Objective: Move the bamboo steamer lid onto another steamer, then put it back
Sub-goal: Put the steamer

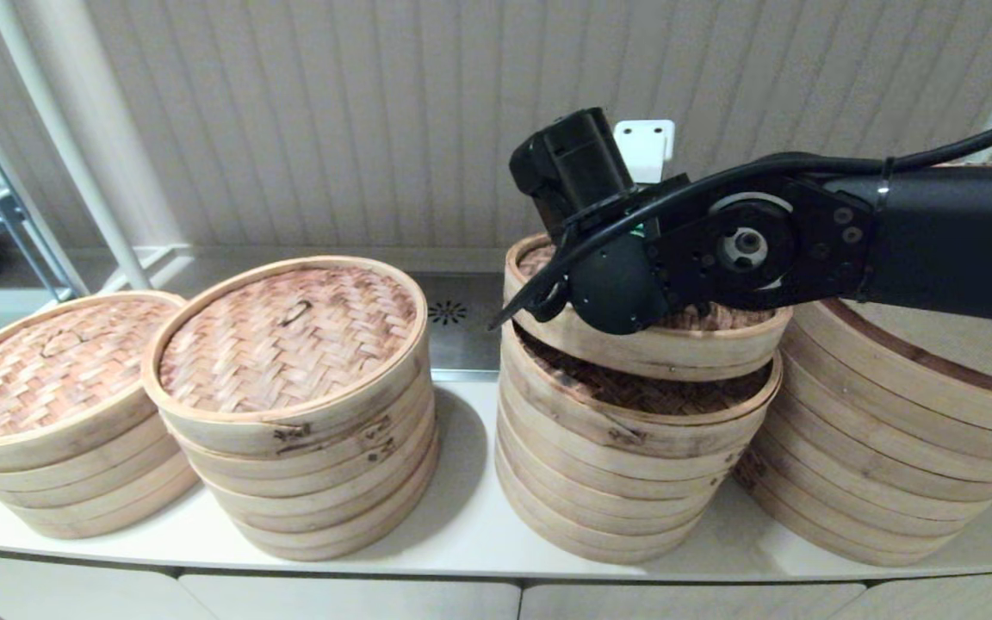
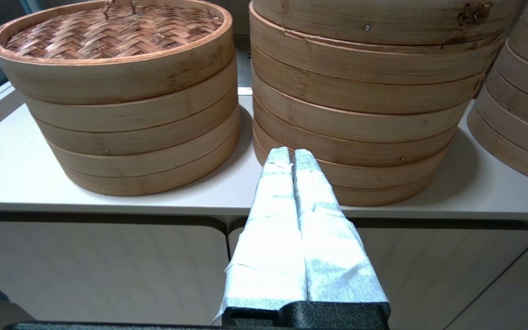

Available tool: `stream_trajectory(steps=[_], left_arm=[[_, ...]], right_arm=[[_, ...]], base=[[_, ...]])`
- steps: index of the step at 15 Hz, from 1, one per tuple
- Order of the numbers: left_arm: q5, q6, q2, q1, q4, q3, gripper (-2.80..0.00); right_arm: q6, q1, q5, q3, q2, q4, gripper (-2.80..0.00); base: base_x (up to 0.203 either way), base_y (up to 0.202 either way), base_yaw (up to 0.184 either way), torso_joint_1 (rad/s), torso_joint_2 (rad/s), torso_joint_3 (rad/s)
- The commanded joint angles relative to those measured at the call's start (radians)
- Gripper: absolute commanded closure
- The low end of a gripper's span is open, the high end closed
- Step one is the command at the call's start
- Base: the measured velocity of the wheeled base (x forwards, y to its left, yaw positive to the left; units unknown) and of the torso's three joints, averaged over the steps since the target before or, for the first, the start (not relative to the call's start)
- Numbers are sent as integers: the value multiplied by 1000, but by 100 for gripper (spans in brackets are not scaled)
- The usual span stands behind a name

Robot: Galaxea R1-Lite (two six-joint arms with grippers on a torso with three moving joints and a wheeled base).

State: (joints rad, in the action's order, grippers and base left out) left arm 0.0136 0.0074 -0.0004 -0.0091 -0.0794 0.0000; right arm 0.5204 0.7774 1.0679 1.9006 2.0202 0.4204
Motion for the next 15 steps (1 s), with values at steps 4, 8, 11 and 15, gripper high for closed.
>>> stream_trajectory(steps=[4, 8, 11, 15], left_arm=[[0, 0, -1, 0, 0, 32, 0], [0, 0, -1, 0, -2, 32, 0], [0, 0, 0, 0, 0, 32, 0], [0, 0, -1, 0, -2, 32, 0]], right_arm=[[5, 2, 9, -24, -2, 3, 0], [8, 11, 18, -50, -24, 1, 0], [10, 23, 21, -66, -23, 0, 0], [9, 26, 21, -58, -20, 0, 0]], base=[[0, 0, 0, 0, 0, 0], [0, 0, 0, 0, 0, 0], [0, 0, 0, 0, 0, 0], [0, 0, 0, 0, 0, 0]])
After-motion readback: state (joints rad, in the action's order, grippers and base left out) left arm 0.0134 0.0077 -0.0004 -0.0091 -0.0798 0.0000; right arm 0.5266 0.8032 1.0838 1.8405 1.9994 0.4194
